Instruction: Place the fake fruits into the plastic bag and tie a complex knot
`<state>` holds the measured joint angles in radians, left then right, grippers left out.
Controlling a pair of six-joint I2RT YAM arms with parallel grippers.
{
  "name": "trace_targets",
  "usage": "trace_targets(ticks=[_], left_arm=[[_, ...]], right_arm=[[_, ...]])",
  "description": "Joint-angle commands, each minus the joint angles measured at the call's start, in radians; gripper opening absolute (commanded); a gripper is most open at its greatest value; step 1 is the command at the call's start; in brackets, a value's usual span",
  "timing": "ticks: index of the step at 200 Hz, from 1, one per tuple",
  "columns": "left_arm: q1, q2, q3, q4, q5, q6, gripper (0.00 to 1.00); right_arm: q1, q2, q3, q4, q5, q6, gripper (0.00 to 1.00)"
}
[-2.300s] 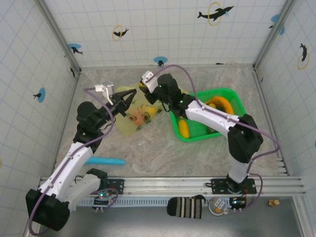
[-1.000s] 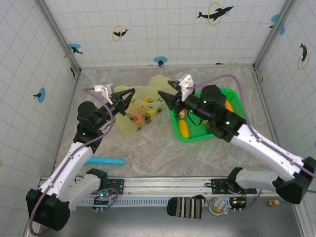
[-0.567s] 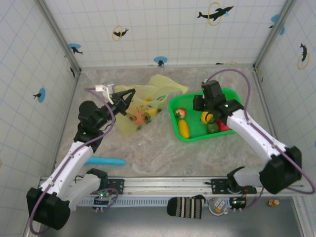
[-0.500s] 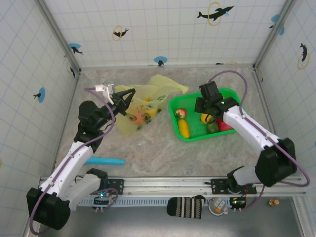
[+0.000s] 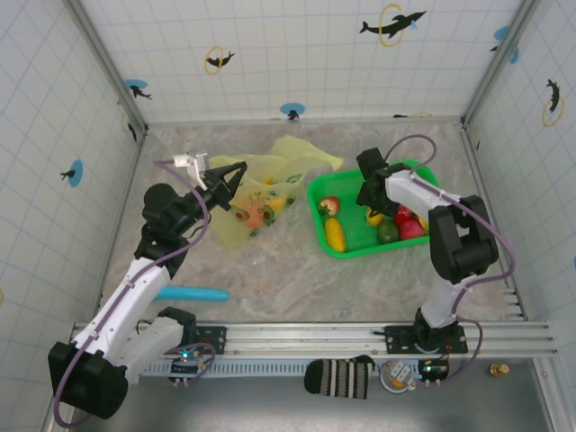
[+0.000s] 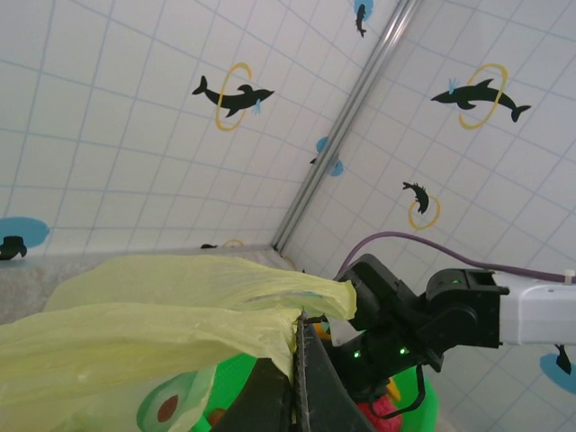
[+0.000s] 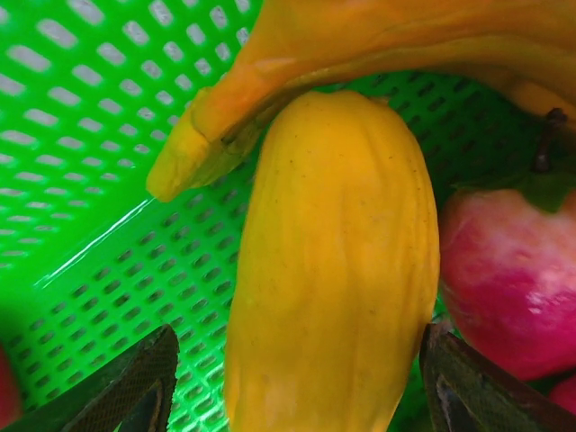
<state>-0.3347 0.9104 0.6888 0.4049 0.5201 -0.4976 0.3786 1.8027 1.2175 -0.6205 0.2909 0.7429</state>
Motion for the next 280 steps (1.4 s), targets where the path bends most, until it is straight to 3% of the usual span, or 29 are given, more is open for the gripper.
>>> trace_targets(ticks=[1, 38, 81, 132, 202, 233, 253, 280], left_arm=[[-0.009, -0.015, 0.017, 0.012, 0.019, 0.021, 0.00], [-0.009, -0.015, 0.018, 0.012, 0.017, 0.023, 0.00], [-0.008, -0.015, 0.015, 0.013, 0.017, 0.024, 0.00], [-0.009, -0.016, 0.014, 0.014, 0.012, 0.027, 0.00], [-0.007, -0.016, 0.007, 0.022, 0.012, 0.024, 0.00], [-0.007, -0.019, 0.005, 0.025, 0.014, 0.024, 0.00], [-0.006, -0.019, 0.005, 0.026, 0.014, 0.022, 0.00], [-0.004, -0.021, 0.005, 0.028, 0.014, 0.023, 0.00]], right_arm=[[-0.002, 0.043, 0.040, 0.021, 0.048, 0.017, 0.72], [-0.004, 0.099, 0.028, 0.038, 0.035, 0.022, 0.69], [-0.006, 0.065, -0.013, 0.078, 0.043, 0.013, 0.56], [-0.007, -0.141, -0.113, 0.115, 0.039, 0.020, 0.51], [-0.009, -0.485, -0.258, 0.278, -0.123, -0.137, 0.51], [0.010, -0.712, -0.440, 0.653, -0.346, -0.300, 0.49], [0.091, -0.825, -0.553, 0.958, -0.390, -0.404, 0.48], [0.200, -0.836, -0.548, 1.095, -0.482, -0.570, 0.50]])
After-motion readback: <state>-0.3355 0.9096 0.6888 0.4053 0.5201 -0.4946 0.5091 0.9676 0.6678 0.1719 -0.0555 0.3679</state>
